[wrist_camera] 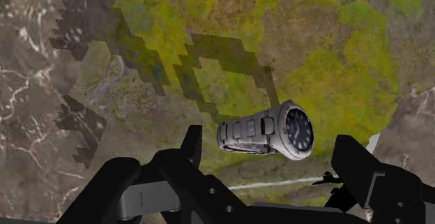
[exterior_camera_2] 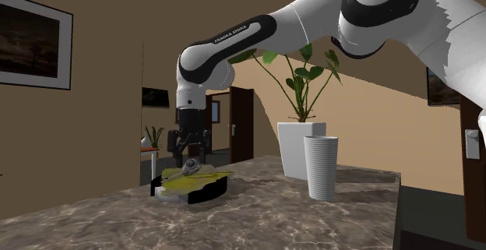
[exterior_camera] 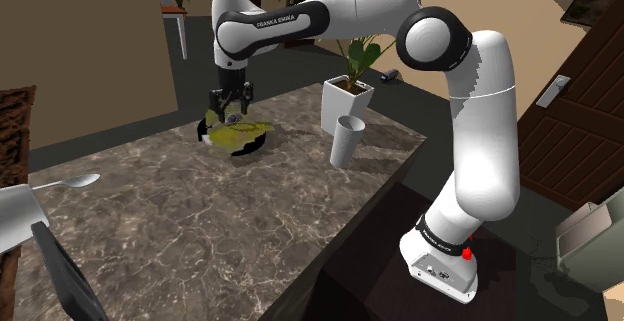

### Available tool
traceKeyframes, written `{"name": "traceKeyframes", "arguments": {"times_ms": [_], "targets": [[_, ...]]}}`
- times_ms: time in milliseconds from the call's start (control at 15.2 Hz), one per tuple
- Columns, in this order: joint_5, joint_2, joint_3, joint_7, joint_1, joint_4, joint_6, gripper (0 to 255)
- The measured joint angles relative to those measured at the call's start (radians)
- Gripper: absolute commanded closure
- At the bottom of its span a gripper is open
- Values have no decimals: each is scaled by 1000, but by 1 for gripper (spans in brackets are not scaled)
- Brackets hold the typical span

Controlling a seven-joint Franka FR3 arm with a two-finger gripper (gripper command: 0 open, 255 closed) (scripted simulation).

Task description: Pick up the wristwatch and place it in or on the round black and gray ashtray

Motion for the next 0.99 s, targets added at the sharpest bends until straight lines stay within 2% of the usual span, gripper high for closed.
{"name": "traceKeyframes", "arguments": {"times_ms": [264,594,990], "targets": [[0,0,0,0,0,0,0,0],[5,-14,3,-2,3,92,-104,0],[6,-18,3,-5,1,100,-117,0]]}}
